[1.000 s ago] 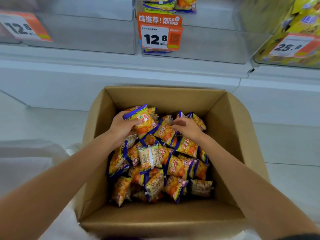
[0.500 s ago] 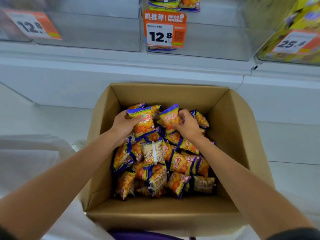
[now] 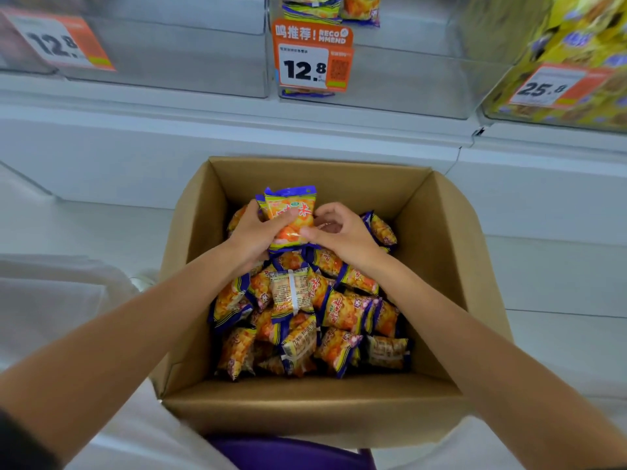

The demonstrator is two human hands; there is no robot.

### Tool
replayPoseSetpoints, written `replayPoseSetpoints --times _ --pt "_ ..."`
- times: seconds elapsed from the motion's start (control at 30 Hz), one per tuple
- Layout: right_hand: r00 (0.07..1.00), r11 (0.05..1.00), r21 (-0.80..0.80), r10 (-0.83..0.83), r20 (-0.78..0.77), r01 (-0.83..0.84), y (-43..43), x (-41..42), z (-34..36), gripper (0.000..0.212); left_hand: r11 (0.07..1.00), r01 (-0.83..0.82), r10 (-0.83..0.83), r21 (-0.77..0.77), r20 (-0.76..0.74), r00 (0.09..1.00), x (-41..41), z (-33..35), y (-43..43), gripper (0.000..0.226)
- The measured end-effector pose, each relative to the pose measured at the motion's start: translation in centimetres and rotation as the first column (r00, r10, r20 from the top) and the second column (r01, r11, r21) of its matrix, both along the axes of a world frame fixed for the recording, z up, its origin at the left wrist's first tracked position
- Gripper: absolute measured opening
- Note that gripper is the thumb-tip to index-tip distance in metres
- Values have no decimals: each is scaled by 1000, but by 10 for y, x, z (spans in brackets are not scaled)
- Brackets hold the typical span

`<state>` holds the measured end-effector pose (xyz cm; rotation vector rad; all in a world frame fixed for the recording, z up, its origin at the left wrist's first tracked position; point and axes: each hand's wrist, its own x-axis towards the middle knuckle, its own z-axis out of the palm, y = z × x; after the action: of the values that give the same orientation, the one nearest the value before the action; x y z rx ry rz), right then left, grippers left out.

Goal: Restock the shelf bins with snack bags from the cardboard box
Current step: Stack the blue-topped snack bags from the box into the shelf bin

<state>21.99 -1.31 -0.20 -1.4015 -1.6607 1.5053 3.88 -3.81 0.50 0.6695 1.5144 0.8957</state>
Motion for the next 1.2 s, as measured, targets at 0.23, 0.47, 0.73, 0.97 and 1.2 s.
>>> replayPoseSetpoints --times 0.23,0.47,0.73,0.97,1.2 --pt "647 790 2 501 575 -613 -32 14 -66 75 998 -62 64 19 -153 986 -36 -10 -11 44" --pt "705 836 49 426 567 -546 -25 3 -84 53 997 -60 67 39 -195 979 -32 -15 -17 45" --pt "398 537 95 482 781 -838 -29 -2 -86 82 998 -43 53 45 -227 973 -31 -14 -18 52" --pt "898 965 54 218 382 -257 4 32 -66 37 995 -81 92 51 -253 963 -32 -13 -16 61" --pt "970 934 -356 -114 -214 31 29 17 17 31 988 -102 124 116 -196 973 -6 -8 -3 60"
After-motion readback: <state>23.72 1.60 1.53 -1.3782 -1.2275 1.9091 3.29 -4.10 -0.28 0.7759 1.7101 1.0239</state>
